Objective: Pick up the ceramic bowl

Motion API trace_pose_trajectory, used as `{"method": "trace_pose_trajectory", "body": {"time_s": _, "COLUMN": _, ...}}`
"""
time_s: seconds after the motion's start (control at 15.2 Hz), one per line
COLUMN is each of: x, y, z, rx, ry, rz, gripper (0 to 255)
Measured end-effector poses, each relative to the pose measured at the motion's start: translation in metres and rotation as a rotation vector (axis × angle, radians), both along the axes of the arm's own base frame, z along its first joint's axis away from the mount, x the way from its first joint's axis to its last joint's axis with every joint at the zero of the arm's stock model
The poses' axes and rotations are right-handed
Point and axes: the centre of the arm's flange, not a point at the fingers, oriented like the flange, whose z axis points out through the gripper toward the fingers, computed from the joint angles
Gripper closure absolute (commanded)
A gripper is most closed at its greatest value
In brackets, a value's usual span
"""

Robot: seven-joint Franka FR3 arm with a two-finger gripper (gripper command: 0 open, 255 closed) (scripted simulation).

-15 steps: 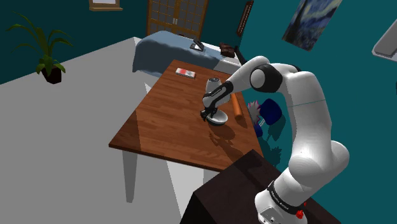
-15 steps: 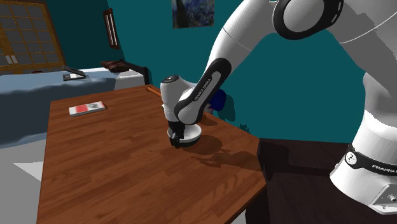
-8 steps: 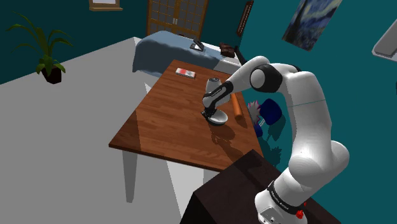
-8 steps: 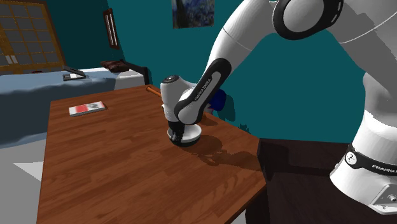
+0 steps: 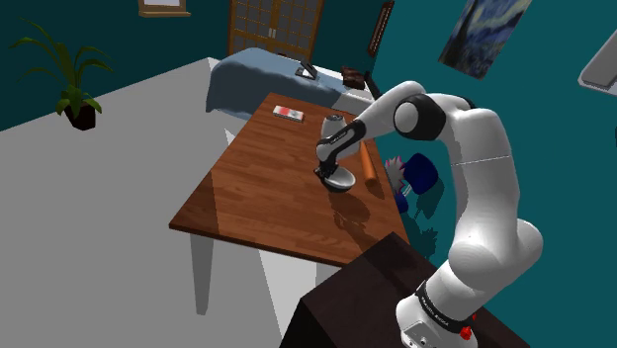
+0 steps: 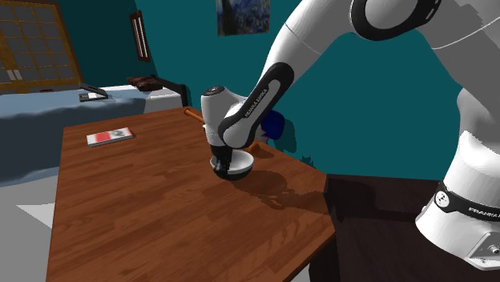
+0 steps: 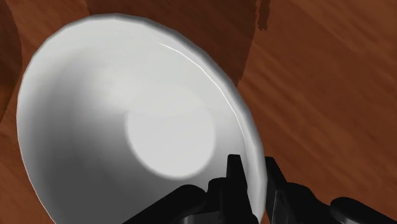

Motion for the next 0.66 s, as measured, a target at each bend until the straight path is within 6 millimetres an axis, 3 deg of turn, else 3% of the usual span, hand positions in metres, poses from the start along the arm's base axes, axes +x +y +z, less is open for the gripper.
{"method": "trace_pose_trajectory", "body": {"time_s": 0.66, "x": -0.001, "y": -0.001, "z": 0.051, "rx": 0.0, "ry": 0.0, "rz": 0.0, "gripper": 255}}
